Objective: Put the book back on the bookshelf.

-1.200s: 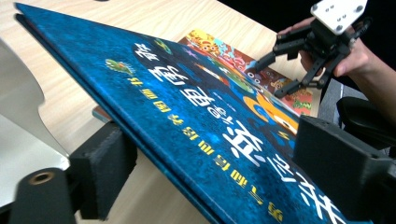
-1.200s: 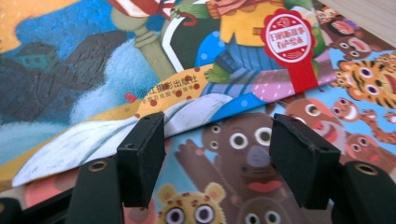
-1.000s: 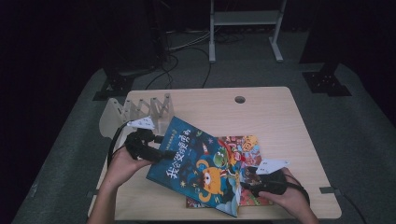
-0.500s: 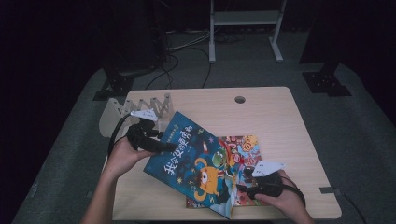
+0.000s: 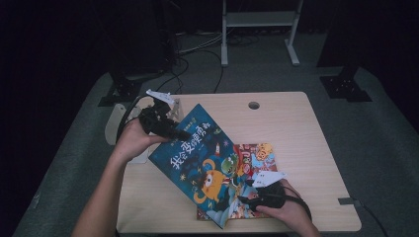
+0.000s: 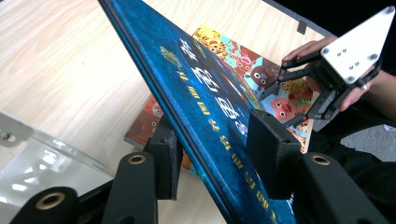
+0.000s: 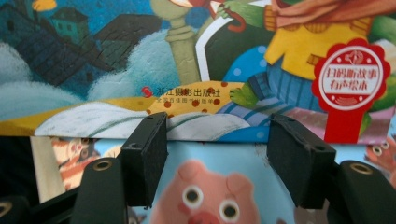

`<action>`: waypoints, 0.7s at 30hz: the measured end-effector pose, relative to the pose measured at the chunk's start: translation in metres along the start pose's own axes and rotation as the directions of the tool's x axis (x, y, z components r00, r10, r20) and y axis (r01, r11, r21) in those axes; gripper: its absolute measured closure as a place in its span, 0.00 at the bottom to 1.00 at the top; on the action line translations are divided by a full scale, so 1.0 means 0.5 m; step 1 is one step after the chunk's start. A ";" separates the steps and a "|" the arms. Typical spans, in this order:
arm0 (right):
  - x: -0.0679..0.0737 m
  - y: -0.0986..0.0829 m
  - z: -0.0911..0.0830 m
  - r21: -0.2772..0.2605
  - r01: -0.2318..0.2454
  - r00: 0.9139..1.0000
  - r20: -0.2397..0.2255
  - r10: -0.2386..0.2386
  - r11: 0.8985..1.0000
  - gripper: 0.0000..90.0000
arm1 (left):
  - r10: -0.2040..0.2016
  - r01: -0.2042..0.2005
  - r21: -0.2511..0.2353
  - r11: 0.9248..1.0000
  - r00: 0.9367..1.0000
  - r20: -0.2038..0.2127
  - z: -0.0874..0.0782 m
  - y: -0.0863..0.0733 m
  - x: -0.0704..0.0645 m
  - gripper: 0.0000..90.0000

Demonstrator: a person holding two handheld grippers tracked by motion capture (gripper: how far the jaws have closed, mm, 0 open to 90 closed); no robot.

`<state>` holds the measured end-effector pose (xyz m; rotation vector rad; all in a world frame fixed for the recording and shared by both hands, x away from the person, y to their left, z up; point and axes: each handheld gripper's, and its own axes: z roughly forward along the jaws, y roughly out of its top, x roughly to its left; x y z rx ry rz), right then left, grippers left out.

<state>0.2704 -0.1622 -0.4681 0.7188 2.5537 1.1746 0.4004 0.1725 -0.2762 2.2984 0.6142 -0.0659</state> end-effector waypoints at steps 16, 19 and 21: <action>0.019 0.022 0.028 -0.028 -0.013 0.998 0.066 0.015 1.000 0.40 | 0.018 -0.019 0.016 1.000 0.999 0.044 -0.010 0.070 0.009 0.75; 0.001 0.018 0.022 -0.039 -0.042 0.996 0.077 0.045 0.998 0.39 | 0.018 -0.019 0.025 1.000 0.999 0.045 -0.009 0.081 0.008 0.75; -0.024 0.010 0.006 -0.066 -0.077 0.990 0.109 0.084 0.995 0.39 | 0.018 -0.019 0.038 0.999 0.999 0.045 -0.009 0.091 0.007 0.77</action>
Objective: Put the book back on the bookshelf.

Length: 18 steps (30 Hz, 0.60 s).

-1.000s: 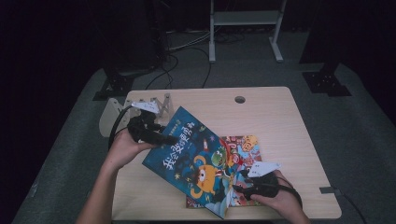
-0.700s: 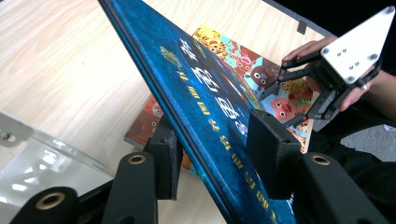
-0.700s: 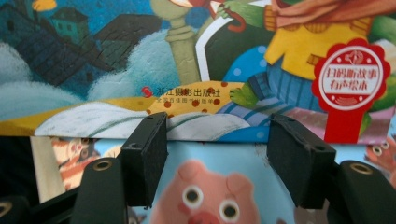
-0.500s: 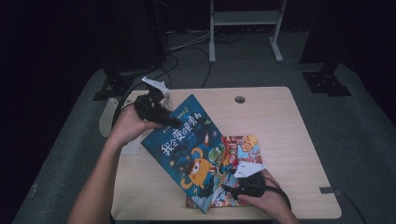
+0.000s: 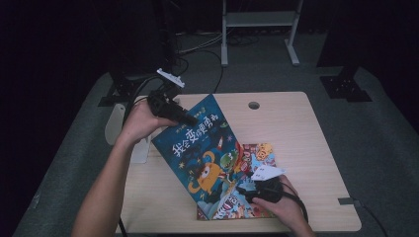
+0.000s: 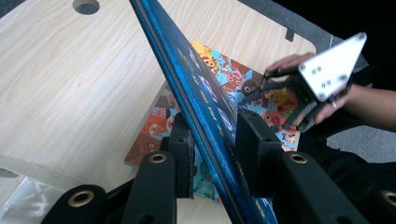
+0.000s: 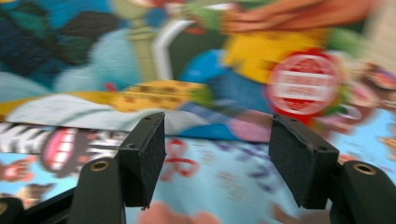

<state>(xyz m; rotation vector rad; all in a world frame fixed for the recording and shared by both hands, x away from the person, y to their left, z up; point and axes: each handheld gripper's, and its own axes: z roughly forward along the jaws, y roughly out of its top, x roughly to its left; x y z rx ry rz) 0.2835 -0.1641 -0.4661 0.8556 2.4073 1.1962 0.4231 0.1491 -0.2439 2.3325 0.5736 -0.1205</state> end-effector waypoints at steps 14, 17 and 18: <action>-0.187 -0.083 -0.083 -0.046 -0.244 0.927 0.281 0.247 0.969 0.36 | 0.040 -0.037 0.073 0.997 0.999 -0.034 -0.013 0.067 -0.039 0.82; -0.207 -0.095 -0.085 -0.039 -0.272 0.910 0.316 0.270 0.961 0.35 | 0.040 -0.036 0.081 0.996 0.998 -0.042 -0.016 0.074 -0.044 0.84; -0.215 -0.098 -0.085 -0.037 -0.284 0.903 0.324 0.280 0.958 0.35 | 0.046 -0.042 0.085 0.995 0.998 -0.043 -0.018 0.079 -0.048 0.84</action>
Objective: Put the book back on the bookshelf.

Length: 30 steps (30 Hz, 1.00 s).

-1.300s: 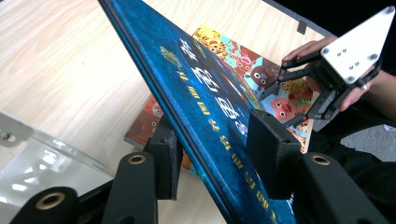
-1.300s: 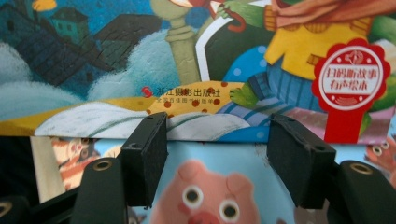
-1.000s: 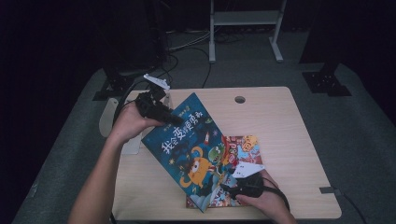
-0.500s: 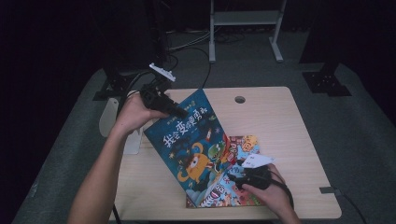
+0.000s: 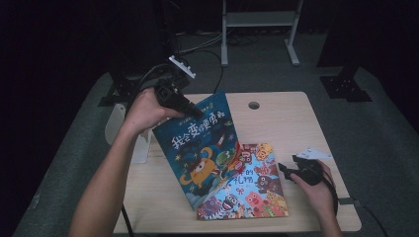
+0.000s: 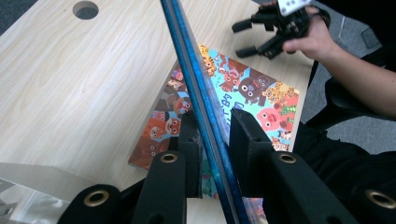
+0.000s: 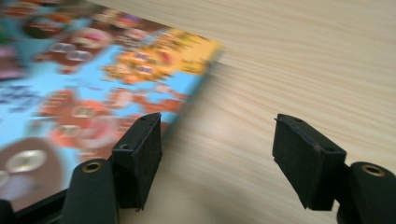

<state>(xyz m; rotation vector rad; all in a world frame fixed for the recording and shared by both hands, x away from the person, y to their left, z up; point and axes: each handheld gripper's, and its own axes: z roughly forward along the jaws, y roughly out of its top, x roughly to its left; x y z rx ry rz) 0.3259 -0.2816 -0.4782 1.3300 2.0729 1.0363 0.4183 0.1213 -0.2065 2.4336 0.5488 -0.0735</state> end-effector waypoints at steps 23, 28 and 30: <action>-0.066 -0.020 0.054 0.071 -0.105 0.988 0.118 0.096 0.992 0.22 | 0.048 -0.046 0.038 0.998 0.998 -0.050 -0.033 0.032 -0.039 0.92; -0.066 -0.020 0.055 0.075 -0.100 0.989 0.114 0.091 0.992 0.20 | 0.039 -0.038 0.029 0.999 0.998 -0.053 -0.048 0.022 -0.036 0.92; -0.066 -0.020 0.055 0.075 -0.100 0.989 0.114 0.091 0.992 0.20 | 0.030 -0.029 0.025 0.999 0.998 -0.059 -0.058 0.014 -0.035 0.92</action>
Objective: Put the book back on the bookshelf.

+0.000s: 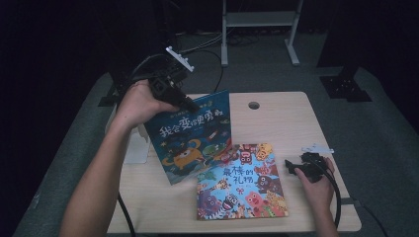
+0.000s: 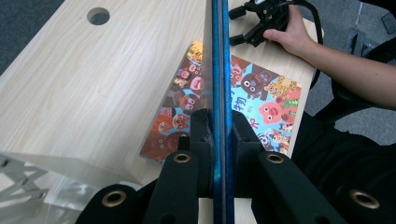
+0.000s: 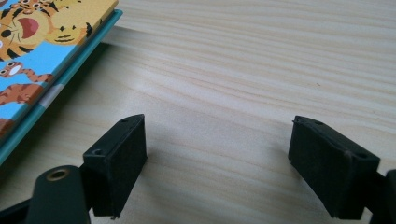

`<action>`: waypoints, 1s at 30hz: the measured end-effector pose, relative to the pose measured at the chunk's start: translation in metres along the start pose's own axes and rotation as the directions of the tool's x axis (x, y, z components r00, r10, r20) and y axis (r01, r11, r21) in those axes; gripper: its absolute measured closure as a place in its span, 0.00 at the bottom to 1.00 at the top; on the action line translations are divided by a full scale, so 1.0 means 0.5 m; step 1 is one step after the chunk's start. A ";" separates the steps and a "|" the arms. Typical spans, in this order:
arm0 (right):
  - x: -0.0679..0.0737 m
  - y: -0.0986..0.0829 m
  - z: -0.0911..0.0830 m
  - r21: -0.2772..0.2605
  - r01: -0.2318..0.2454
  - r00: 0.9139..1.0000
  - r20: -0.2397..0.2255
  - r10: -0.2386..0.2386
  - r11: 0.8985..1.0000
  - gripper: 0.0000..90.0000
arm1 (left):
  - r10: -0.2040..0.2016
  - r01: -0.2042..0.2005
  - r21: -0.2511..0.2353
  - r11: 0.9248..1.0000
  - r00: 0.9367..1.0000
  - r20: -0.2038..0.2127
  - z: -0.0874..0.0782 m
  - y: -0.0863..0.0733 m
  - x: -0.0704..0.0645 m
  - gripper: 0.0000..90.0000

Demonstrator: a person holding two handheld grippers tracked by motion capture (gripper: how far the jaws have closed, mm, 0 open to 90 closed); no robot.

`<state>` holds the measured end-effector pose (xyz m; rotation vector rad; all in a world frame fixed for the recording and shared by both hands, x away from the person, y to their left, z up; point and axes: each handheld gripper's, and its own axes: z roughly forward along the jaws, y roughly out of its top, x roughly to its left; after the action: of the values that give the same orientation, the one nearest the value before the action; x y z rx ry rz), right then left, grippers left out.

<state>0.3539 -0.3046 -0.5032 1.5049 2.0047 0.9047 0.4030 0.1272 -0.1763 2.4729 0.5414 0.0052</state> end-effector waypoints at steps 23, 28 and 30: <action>0.000 0.000 0.000 0.000 0.000 1.000 -0.001 0.000 1.000 0.20 | -0.161 0.154 -0.071 0.986 0.982 -0.097 -0.173 -0.170 0.022 0.92; 0.000 0.000 0.000 0.001 0.001 1.000 -0.001 -0.001 1.000 0.20 | -0.204 0.194 -0.088 0.977 0.971 -0.128 -0.211 -0.222 0.029 0.92; 0.000 0.000 0.000 0.000 0.000 1.000 -0.001 0.000 1.000 0.20 | -0.228 0.215 -0.100 0.972 0.963 -0.147 -0.227 -0.246 0.031 0.92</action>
<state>0.3539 -0.3047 -0.5032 1.5047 2.0058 0.9053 0.3562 0.2870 -0.1542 2.3300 0.8661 0.1324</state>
